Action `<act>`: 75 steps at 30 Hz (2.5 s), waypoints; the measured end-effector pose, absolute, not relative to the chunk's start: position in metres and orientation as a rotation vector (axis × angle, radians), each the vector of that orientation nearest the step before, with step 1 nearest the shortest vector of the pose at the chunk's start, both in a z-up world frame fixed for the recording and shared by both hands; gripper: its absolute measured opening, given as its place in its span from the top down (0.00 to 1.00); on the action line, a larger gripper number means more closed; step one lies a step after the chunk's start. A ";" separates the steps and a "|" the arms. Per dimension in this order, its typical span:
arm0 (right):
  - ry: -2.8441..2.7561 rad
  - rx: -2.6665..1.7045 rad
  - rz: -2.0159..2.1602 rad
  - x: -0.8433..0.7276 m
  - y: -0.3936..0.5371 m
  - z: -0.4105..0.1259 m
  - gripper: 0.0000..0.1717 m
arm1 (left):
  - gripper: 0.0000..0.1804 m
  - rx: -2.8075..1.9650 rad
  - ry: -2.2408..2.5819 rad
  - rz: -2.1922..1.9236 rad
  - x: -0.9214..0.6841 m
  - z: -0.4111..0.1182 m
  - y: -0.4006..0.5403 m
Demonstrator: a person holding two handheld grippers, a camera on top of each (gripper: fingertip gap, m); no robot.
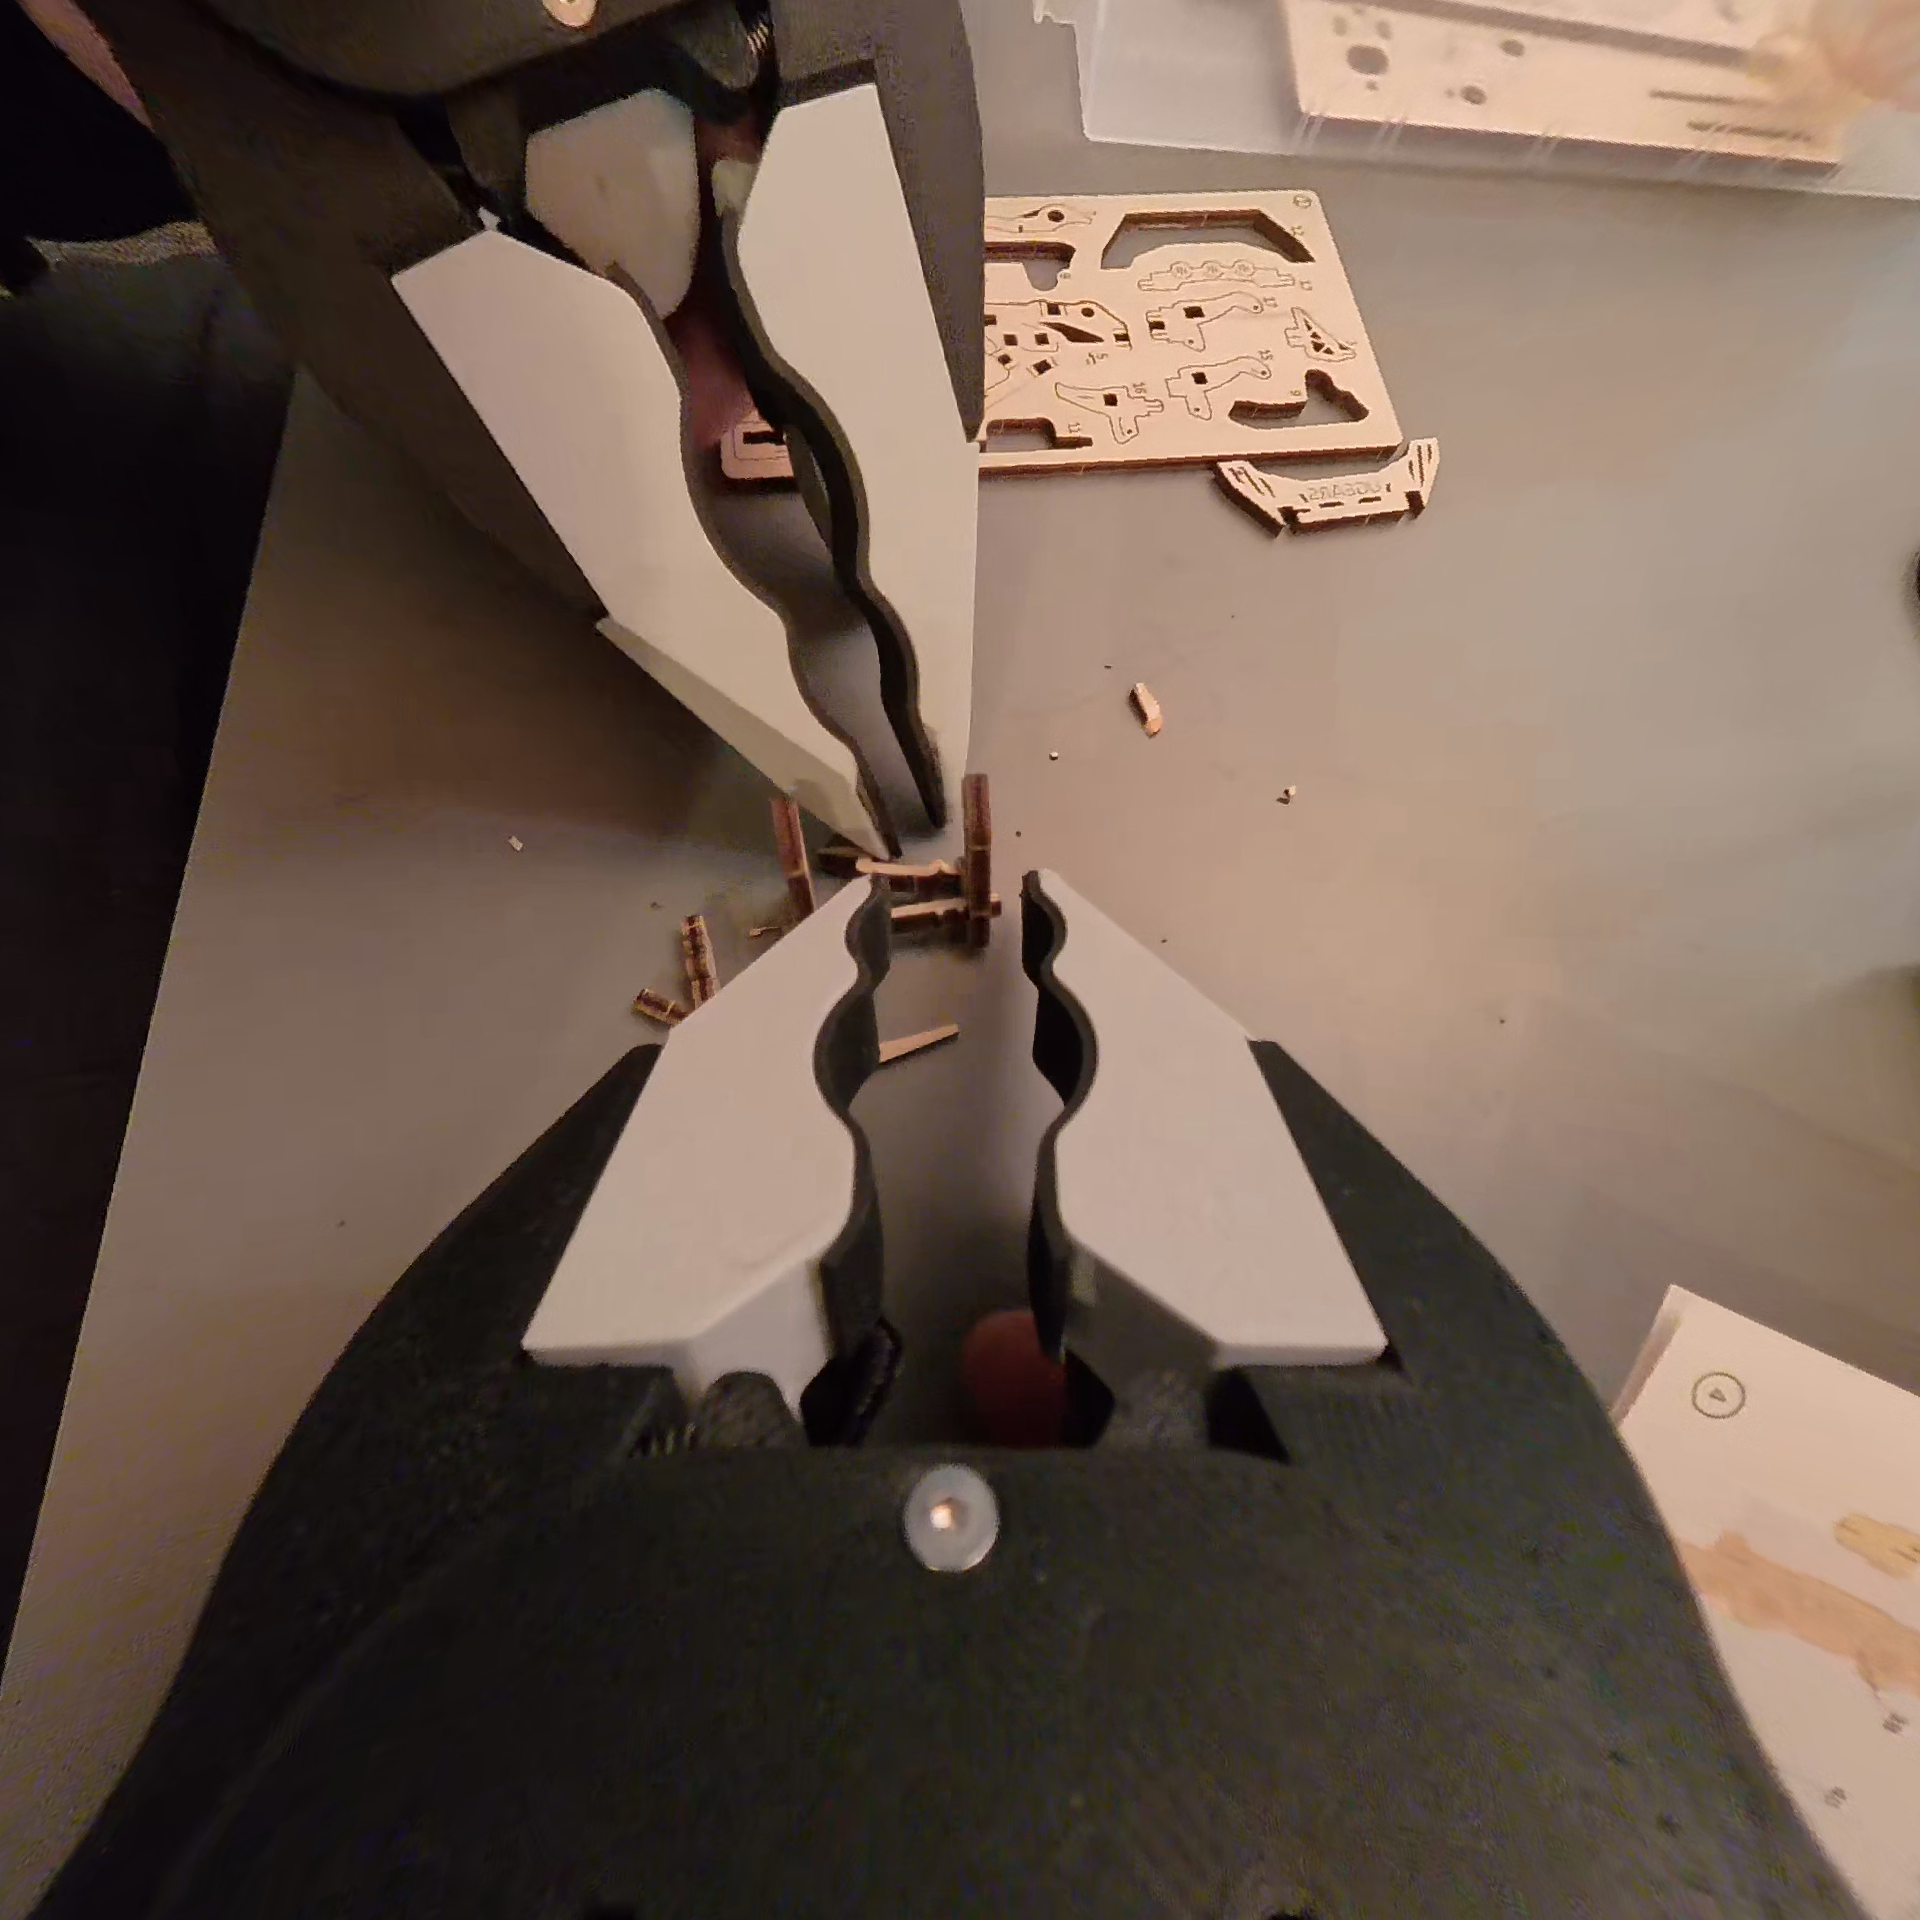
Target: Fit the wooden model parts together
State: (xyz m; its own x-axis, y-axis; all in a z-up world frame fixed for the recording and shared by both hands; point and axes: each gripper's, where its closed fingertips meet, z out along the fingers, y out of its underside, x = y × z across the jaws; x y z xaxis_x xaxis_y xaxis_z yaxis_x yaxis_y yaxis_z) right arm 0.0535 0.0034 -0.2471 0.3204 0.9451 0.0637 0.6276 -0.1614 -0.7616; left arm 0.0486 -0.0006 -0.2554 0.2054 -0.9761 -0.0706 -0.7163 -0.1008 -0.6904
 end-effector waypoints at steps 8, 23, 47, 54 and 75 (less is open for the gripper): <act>-1.384 -1.879 0.583 0.053 0.005 -0.246 0.87 | 0.96 -1.885 1.560 -0.584 0.050 -0.256 -0.002; -1.382 -1.889 0.620 0.053 0.006 -0.246 0.87 | 0.84 -1.909 1.467 -0.564 0.049 -0.255 0.006; -1.315 -1.915 0.705 0.057 0.008 -0.239 0.86 | 0.81 -1.950 1.440 -0.550 0.041 -0.255 0.009; -1.368 -1.937 0.650 0.059 0.006 -0.248 0.87 | 0.80 -2.036 1.311 -0.645 0.041 -0.248 0.014; -1.355 -1.940 0.680 0.058 0.007 -0.247 0.86 | 0.79 -2.010 1.324 -0.603 0.045 -0.250 0.010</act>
State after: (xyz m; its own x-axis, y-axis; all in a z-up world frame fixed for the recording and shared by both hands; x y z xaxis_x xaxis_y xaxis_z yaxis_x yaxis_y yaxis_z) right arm 0.0579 0.0069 -0.2468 0.3259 0.9445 -0.0413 0.5973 -0.2396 -0.7654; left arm 0.0446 0.0100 -0.2500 0.3845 -0.9228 0.0253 -0.6248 -0.2803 -0.7287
